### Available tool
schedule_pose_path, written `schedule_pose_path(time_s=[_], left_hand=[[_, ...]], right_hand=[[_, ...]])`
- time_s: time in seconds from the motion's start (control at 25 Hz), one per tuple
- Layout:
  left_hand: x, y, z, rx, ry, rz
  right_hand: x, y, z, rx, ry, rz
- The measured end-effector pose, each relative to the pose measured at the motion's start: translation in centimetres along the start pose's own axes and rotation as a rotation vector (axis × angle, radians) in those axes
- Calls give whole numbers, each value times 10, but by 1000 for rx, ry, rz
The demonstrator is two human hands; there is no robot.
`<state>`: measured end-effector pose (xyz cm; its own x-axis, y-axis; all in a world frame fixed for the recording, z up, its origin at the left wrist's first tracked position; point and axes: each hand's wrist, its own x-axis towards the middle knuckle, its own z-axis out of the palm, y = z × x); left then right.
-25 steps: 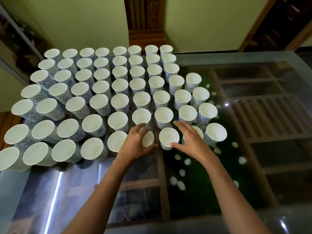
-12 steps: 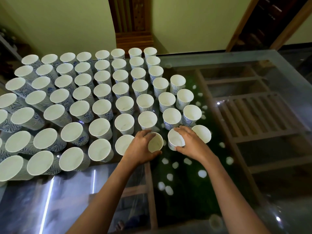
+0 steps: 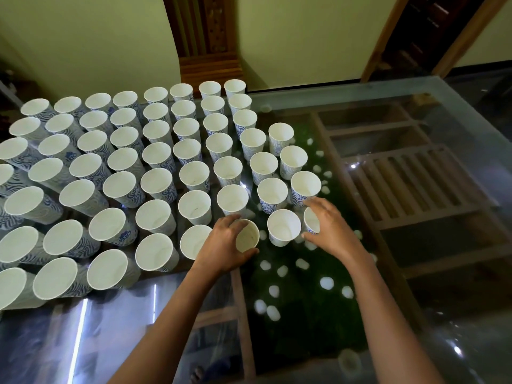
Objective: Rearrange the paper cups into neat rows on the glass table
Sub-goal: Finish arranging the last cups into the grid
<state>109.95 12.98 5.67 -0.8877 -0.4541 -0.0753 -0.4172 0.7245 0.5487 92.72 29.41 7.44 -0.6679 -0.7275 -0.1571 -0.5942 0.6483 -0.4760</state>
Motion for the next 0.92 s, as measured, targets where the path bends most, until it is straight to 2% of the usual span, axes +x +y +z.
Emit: schedule_pose_path(time_s=[0.16,0.56,0.76,0.92], left_hand=[[-1,1,2,-10,19,-2],[-1,-3,1,-3,27,-10],[-15,5,-7,-6,67,35],[-58,10,-18,-23,120,94]], right_hand=[[-2,10,5,-57,22,78],[1,17,5,-21,17,81],[-20,5,0,21,59,41],[-63,-21,14,54,22,-15]])
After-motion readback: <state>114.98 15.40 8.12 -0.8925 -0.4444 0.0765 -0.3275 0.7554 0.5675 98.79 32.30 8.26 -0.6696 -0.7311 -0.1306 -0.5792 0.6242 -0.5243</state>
